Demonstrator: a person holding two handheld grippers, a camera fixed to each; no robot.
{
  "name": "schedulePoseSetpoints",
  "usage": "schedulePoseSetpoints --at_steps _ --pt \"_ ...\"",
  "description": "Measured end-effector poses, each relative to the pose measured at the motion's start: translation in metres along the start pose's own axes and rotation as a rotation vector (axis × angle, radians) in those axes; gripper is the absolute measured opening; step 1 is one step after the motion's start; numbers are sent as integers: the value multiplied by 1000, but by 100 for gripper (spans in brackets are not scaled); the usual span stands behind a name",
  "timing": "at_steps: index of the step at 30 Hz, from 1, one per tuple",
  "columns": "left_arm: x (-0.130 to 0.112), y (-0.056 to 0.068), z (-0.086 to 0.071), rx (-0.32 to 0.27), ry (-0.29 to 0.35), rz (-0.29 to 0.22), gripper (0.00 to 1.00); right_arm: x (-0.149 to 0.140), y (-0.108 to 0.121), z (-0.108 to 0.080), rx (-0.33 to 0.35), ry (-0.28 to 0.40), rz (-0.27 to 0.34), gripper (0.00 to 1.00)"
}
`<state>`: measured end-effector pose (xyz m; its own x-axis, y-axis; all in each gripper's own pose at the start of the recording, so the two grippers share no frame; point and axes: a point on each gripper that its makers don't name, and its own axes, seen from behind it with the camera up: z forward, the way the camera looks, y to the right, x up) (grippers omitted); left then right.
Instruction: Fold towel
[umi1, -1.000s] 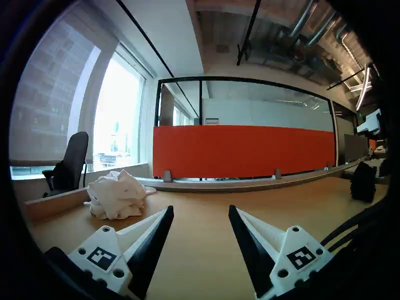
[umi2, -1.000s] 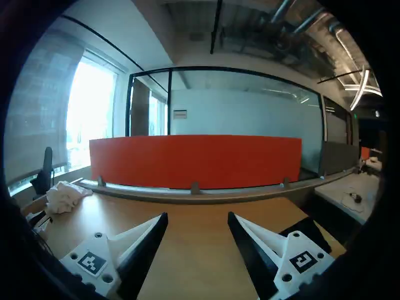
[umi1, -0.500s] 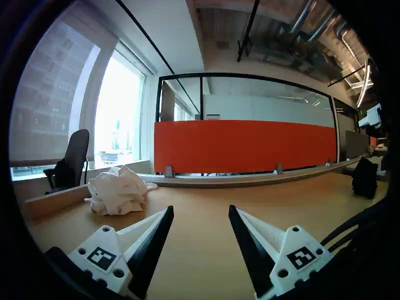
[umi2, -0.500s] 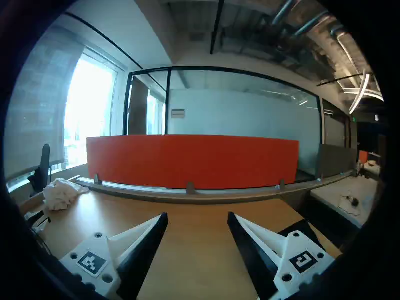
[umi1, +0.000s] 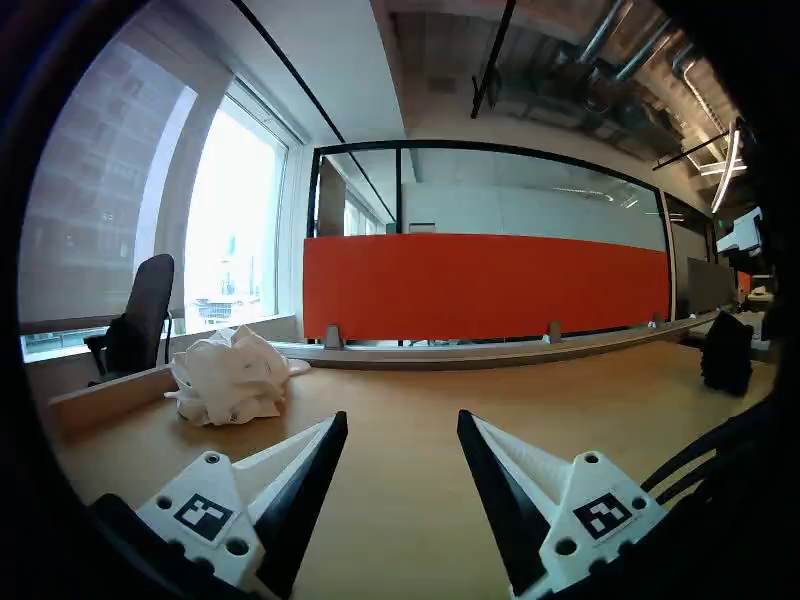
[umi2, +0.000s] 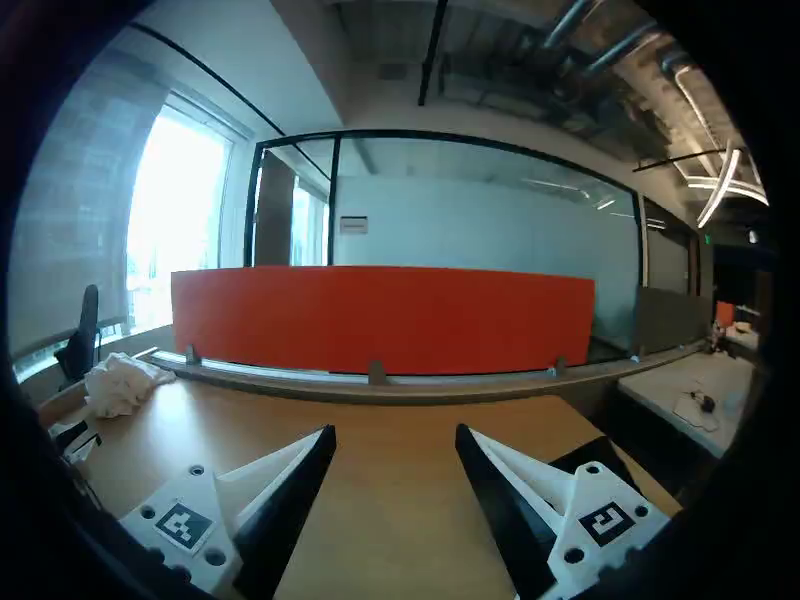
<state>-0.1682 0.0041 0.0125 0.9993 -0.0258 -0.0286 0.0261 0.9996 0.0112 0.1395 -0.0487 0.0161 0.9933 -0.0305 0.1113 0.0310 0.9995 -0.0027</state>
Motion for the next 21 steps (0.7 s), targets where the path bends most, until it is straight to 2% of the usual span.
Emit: schedulePoseSetpoints --at_steps 21 --pt "-2 0 0 -1 -1 3 81 4 17 -6 -9 12 9 92"
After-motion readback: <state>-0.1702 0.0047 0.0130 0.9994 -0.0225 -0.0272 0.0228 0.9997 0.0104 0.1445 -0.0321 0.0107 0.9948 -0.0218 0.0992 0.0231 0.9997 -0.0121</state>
